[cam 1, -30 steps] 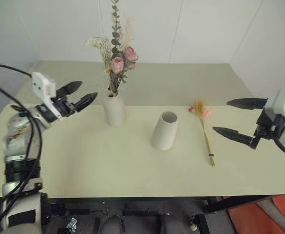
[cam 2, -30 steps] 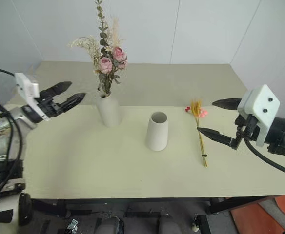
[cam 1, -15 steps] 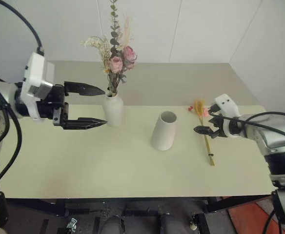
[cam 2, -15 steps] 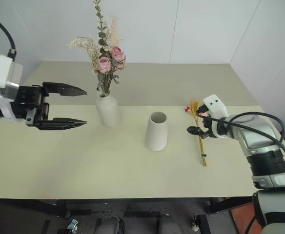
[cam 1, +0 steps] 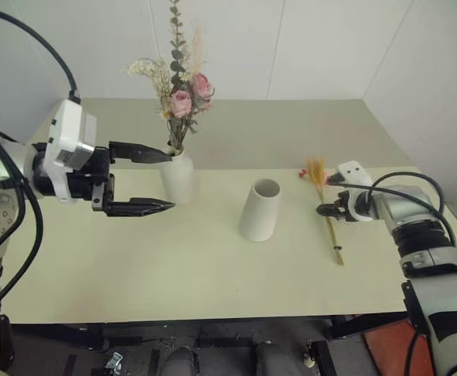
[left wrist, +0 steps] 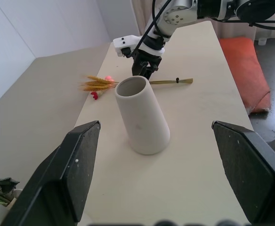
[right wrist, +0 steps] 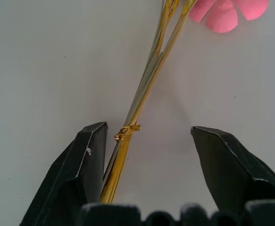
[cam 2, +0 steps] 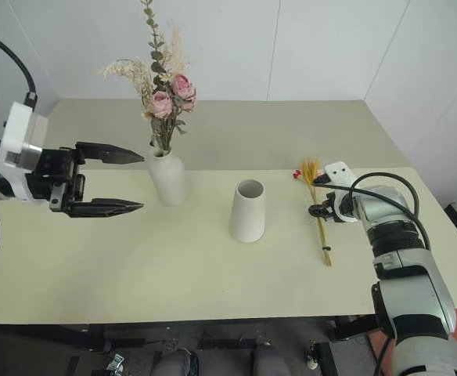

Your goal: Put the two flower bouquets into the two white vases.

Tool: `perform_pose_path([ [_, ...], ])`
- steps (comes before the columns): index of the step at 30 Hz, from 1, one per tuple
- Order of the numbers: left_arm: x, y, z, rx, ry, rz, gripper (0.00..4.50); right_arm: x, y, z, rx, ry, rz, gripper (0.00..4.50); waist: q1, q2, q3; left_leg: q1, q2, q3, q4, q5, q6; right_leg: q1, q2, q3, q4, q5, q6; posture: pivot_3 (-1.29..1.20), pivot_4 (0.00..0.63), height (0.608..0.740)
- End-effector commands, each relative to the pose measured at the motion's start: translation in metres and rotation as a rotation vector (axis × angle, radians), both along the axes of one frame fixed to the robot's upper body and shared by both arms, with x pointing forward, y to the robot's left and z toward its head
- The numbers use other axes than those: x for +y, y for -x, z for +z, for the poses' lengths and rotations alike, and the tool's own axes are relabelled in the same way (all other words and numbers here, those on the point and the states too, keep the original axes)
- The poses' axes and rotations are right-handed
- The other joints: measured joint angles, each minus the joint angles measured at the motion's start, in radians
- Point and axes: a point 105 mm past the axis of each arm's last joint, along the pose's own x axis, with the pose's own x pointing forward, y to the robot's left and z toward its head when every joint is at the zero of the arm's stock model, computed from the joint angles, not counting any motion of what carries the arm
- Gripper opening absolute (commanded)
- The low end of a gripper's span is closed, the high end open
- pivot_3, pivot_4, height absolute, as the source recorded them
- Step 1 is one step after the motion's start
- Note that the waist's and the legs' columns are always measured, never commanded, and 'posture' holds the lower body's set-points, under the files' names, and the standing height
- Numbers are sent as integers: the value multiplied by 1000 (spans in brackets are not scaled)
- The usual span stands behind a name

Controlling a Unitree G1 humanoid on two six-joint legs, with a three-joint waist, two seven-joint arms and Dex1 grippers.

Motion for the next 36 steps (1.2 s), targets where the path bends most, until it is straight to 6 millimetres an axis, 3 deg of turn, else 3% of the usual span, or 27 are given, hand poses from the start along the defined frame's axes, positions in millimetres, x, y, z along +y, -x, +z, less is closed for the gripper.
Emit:
perform_pose_path([
  [1,1,7,12,-65,-4,13,4132,2,-7,17,-49,0,16,2261,-1,0,0,0,0,0,0,0,0,0,0,0,0,0,0,0,150,740],
  [6,6,3,6,-63,-23,51,4132,-2,-11,17,-50,3,-29,361,-1,0,0,0,0,0,0,0,0,0,0,0,0,0,0,0,150,740],
  [8,8,3,4,-61,-31,62,4132,-5,-14,25,-91,16,-55,106,-1,0,0,0,0,0,0,0,0,0,0,0,0,0,0,0,150,740],
  [11,12,3,6,-66,-29,80,4132,-18,-31,79,-478,54,-168,106,-1,0,0,0,0,0,-1,0,0,0,0,0,0,0,0,0,150,740],
  [13,16,3,7,-73,-26,102,4132,-22,-25,138,-875,11,-241,106,-1,1,1,0,0,0,-1,0,0,-1,0,0,0,0,0,0,150,740],
  [14,18,2,7,-74,-25,110,4132,-23,-19,153,-985,-15,-265,106,-1,1,1,-1,0,0,-2,0,0,-1,0,0,0,0,0,0,150,740],
  [15,21,2,7,-70,-25,123,4132,-20,-7,175,-1127,-74,-259,106,-1,1,1,-1,0,0,-2,0,0,-2,0,0,0,0,0,0,150,740],
  [17,28,0,4,-58,-31,152,4132,-4,23,207,-1286,-391,-160,106,-1,1,1,-1,0,0,-3,0,0,-2,0,0,1,0,0,0,150,740],
  [20,38,-4,-2,-37,-34,186,4132,22,63,234,-1397,-717,26,106,-1,2,1,0,2,0,-3,0,0,-1,1,0,2,0,0,0,150,740],
  [23,46,-8,-8,-18,-47,213,4132,47,86,245,-1405,-893,164,106,0,2,1,2,2,0,-3,0,0,1,0,0,2,0,0,0,150,740],
  [27,50,-10,-11,-13,-54,216,4132,83,101,245,-1336,-979,301,106,0,2,1,3,2,0,-3,0,0,1,0,0,2,0,-1,0,150,740],
  [31,51,-10,-14,-9,-46,218,4132,105,98,224,-1236,-1009,317,106,0,2,1,2,2,0,-3,0,0,0,1,-1,2,-1,-1,0,150,740],
  [36,52,-8,-16,-12,-58,228,4132,110,85,199,-1170,-972,264,106,2,2,1,2,2,0,-3,0,0,0,1,-1,2,-1,-1,0,150,740],
])
